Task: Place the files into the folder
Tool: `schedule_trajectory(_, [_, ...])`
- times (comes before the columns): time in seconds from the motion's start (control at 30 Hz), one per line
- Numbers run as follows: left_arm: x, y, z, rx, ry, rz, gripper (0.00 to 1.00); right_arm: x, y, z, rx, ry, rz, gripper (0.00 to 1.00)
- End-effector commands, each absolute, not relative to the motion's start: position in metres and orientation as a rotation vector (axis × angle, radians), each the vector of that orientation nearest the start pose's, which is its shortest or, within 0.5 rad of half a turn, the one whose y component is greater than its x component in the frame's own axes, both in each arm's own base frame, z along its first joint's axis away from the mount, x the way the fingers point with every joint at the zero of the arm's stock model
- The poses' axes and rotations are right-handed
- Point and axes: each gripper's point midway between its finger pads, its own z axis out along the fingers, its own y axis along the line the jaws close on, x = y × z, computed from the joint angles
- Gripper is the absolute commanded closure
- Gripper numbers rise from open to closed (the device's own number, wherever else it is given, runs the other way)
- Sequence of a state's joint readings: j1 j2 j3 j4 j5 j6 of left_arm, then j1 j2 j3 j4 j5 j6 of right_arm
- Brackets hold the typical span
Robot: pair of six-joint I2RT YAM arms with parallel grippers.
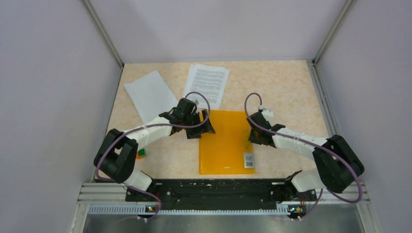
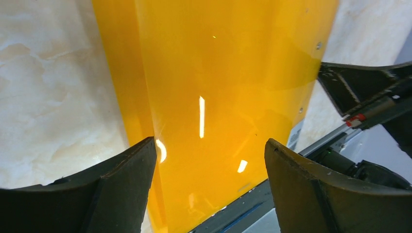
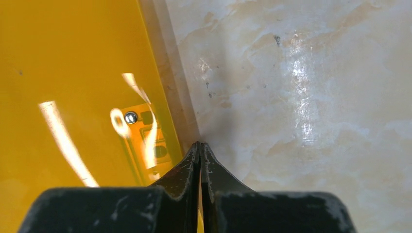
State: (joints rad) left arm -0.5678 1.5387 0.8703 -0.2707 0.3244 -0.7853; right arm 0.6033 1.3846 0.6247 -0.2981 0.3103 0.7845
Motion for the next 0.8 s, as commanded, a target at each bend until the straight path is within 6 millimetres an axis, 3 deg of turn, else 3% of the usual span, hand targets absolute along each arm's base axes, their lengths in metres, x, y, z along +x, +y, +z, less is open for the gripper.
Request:
schedule_trajectory(0.0, [0.264,-0.296,0.145,-0.052,2.466,-1.196,0.16,0.203,0.124,-0.021,0.281,2.757,0.015,1.0])
schedule_trajectory(0.47, [0.259,-0.301,0.208,0.014,2.311,-1.322,0.16,0.216,0.152,-0.011,0.261,2.743,0.184,1.0])
schedule_trajectory(0.6, [0.261,-0.304,0.226,0.039,2.278,-1.337,0.09,0.225,0.182,0.0,0.254,2.72,0.34,1.0])
schedule_trajectory(0.77, [0.267,-0.309,0.249,0.074,2.235,-1.351,0.04,0.242,0.239,0.019,0.21,2.674,0.578,0.99])
